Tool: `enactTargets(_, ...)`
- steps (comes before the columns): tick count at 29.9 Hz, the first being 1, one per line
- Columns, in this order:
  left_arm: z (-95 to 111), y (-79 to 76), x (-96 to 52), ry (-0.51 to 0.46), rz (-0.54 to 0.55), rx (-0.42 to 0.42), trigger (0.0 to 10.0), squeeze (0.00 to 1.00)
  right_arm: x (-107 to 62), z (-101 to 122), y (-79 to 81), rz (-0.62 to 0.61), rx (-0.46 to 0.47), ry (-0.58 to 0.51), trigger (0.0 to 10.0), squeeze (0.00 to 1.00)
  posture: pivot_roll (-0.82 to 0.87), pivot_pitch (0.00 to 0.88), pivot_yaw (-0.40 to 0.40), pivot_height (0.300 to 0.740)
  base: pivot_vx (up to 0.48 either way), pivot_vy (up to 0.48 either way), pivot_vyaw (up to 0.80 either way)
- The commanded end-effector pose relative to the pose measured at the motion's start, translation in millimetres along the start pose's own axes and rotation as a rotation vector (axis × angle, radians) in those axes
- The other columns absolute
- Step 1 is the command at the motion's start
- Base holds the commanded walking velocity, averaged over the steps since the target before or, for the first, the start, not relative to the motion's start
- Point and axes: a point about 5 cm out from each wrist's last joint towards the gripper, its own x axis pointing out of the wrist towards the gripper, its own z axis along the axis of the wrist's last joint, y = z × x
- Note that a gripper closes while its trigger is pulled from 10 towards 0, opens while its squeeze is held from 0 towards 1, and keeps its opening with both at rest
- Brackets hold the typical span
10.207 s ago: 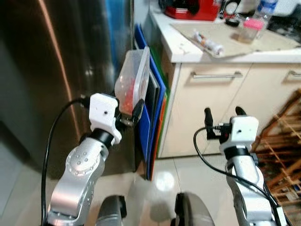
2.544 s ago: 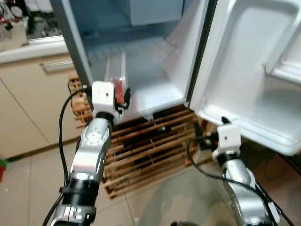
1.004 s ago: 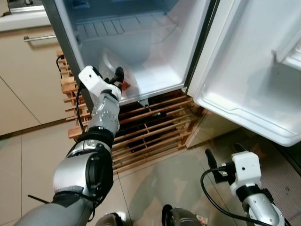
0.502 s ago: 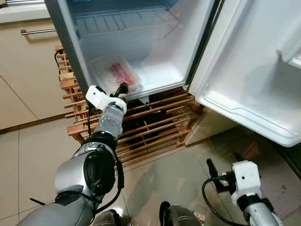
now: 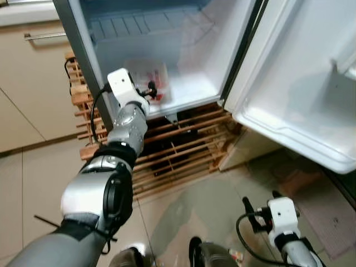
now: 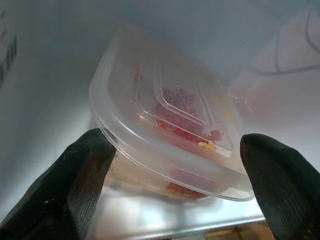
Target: Restocking fridge
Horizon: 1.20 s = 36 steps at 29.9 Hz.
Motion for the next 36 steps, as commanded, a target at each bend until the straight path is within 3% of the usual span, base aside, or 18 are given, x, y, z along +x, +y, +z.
enactTargets(1,1,-7.9,0.4,0.007,-0.021,-0.046,10.0,0.44,-3.7,-10,-1.6,-0.009,0.006,0.024,10.0,0.00,-0.25,0.165,-0.062,0.740,0.000,0.000,0.00)
enactTargets(2,-2,-6.7,0.0,0.023,-0.006,-0.086,10.0,1.00,-2.7,-14,-1.8,-0.008,0.005,0.031,10.0,0.00,-0.26,0.164,-0.063,0.740,0.000,0.000,0.00)
enactTargets(4,-3,-5.4,-0.5,0.020,0.010,-0.111,10.0,1.00,-1.6,-18,-2.1,-0.009,0.004,0.040,10.0,0.00,-0.26,0.163,-0.064,0.740,0.000,0.000,0.00)
enactTargets(7,-5,-13.5,-2.3,-0.003,-0.005,-0.067,10.0,1.00,1.0,-26,-3.5,-0.010,0.002,0.057,10.0,0.00,-0.25,0.159,-0.065,0.740,0.000,0.000,0.00)
enactTargets(9,-7,-19.5,-3.4,-0.002,-0.028,-0.027,10.0,0.95,2.5,-28,-4.2,-0.011,0.001,0.061,10.0,0.00,-0.25,0.158,-0.067,0.740,0.000,0.000,0.00)
enactTargets(10,-19,-29.2,-7.1,0.028,-0.053,0.068,10.0,0.00,4.1,-33,-7.6,-0.009,-0.001,0.083,10.0,0.00,-0.25,0.158,-0.068,0.740,0.000,0.000,0.00)
enactTargets(13,-38,-38.9,-14.7,0.068,-0.070,0.164,10.0,0.00,-2.7,-43,-18.4,-0.015,0.002,0.120,10.0,0.00,-0.25,0.155,-0.067,0.740,0.000,0.000,0.00)
enactTargets(15,-42,-40.5,-16.4,0.078,-0.071,0.168,10.0,0.00,-5.1,-45,-20.8,-0.018,0.003,0.126,10.0,0.00,-0.24,0.153,-0.066,0.740,0.000,0.000,0.00)
enactTargets(19,-66,-54.9,-31.7,0.095,-0.161,0.328,10.0,0.00,-12.9,-54,-30.6,-0.032,0.021,0.160,10.0,0.00,-0.22,0.142,-0.062,0.740,0.000,0.000,0.00)
enactTargets(21,-83,-43.6,-37.7,0.161,-0.099,0.351,10.0,0.00,-16.7,-58,-35.7,-0.037,0.027,0.184,10.0,0.00,-0.22,0.138,-0.061,0.740,0.000,0.000,0.00)
enactTargets(23,-88,-37.6,-38.8,0.185,-0.068,0.340,10.0,0.00,-17.1,-59,-36.6,-0.037,0.028,0.189,10.0,0.00,-0.22,0.135,-0.061,0.740,0.000,0.000,0.00)
enactTargets(24,-94,-27.8,-40.9,0.205,-0.055,0.406,10.0,0.00,-15.0,-59,-38.5,-0.039,0.029,0.194,10.0,0.00,-0.22,0.132,-0.061,0.740,0.000,0.000,0.00)
enactTargets(25,-94,-27.8,-40.9,0.205,-0.055,0.406,10.0,0.00,-15.0,-59,-38.5,-0.039,0.029,0.194,10.0,0.00,-0.22,0.132,-0.061,0.740,0.000,0.000,0.00)
enactTargets(28,-86,-22.1,-46.9,0.123,-0.091,0.479,10.0,0.00,-6.3,-53,-39.7,-0.040,0.029,0.180,10.0,0.00,-0.21,0.121,-0.059,0.740,0.000,0.000,0.00)
enactTargets(30,-76,-23.5,-58.5,0.040,-0.170,0.506,10.0,0.00,-3.9,-52,-41.5,-0.048,0.043,0.182,10.0,0.00,-0.20,0.114,-0.054,0.740,0.000,0.000,0.00)
enactTargets(33,-58,-25.3,-79.7,-0.111,-0.288,0.551,10.0,0.00,-0.8,-51,-43.6,-0.059,0.072,0.181,10.0,0.00,-0.18,0.098,-0.043,0.740,0.000,0.000,0.00)
enactTargets(36,-41,-8.4,-106.3,-0.211,-0.328,0.538,10.0,0.00,4.3,-47,-48.3,-0.078,0.108,0.174,10.0,0.00,-0.15,0.077,-0.032,0.740,0.000,0.000,0.00)
